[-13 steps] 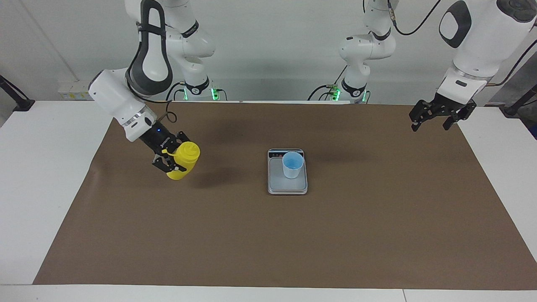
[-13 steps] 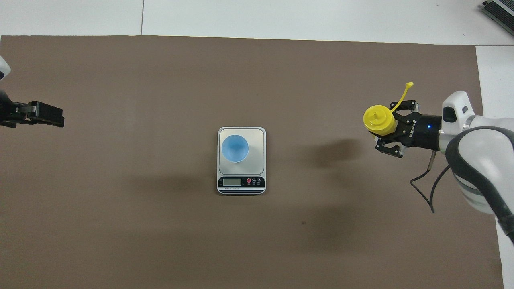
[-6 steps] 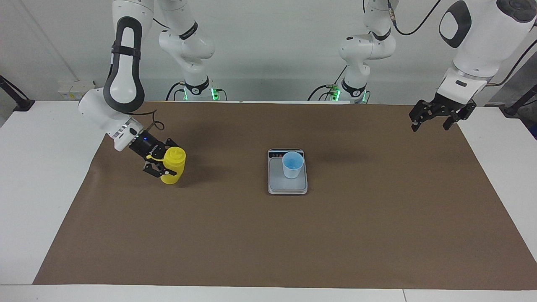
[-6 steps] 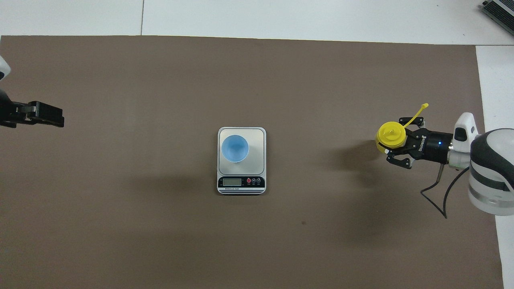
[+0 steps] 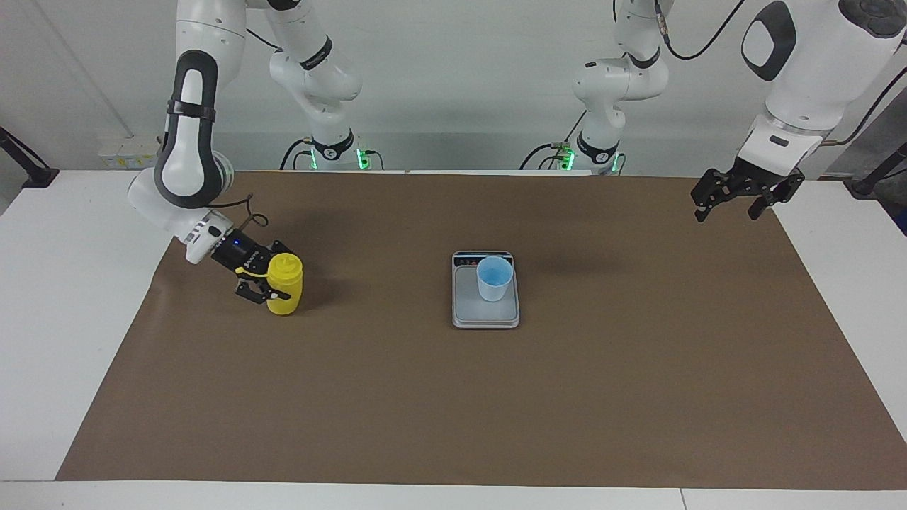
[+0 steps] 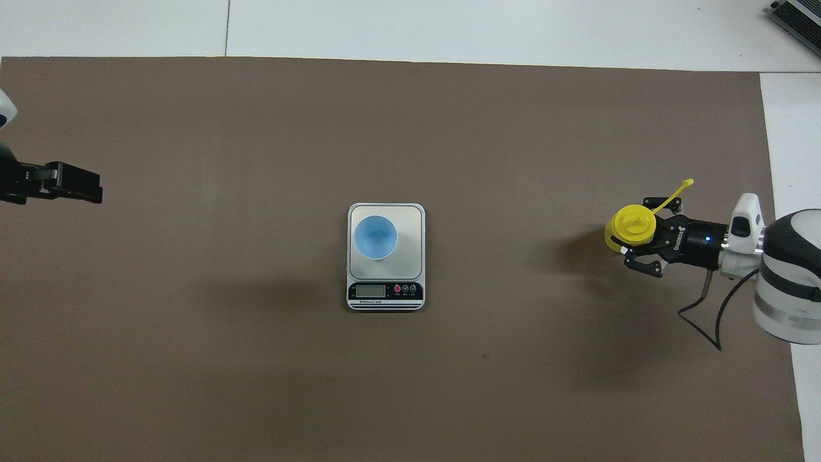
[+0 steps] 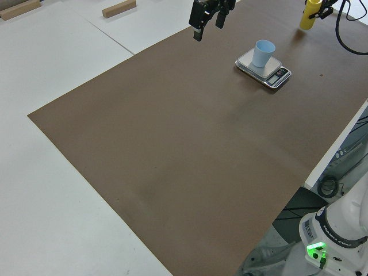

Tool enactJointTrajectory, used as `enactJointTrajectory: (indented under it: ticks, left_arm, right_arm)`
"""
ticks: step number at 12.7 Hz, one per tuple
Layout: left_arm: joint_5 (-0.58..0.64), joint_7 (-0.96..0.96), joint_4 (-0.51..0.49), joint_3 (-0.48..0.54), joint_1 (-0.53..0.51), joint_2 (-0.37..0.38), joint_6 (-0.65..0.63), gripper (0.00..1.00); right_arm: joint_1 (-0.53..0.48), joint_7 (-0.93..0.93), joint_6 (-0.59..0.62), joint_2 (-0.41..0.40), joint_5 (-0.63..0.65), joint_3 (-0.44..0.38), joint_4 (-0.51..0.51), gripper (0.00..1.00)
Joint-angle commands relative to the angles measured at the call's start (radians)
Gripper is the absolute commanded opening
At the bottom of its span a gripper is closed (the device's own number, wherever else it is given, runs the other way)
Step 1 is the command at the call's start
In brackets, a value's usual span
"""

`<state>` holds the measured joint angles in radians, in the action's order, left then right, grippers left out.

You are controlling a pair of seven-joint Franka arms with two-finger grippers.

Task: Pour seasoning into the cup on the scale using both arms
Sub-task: 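Turn the bottle upright and carry it back with the right gripper, then set the bottle down on the mat and open the right gripper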

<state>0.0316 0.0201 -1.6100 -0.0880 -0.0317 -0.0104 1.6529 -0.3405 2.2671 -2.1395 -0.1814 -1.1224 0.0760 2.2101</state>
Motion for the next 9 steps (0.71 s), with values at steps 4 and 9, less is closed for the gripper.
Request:
enactJointTrajectory:
  ticks: [4, 9]
  left_arm:
    - [0.005, 0.009, 0.001, -0.006, -0.007, 0.003, -0.013, 1.00]
    - [0.005, 0.009, 0.001, -0.006, -0.007, 0.003, -0.013, 1.00]
  right_arm:
    - [-0.040, 0.025, 0.027, 0.016, -0.036, 0.008, 0.000, 1.00]
    - [-0.110, 0.019, 0.043, 0.019, 0.084, 0.005, 0.003, 1.00]
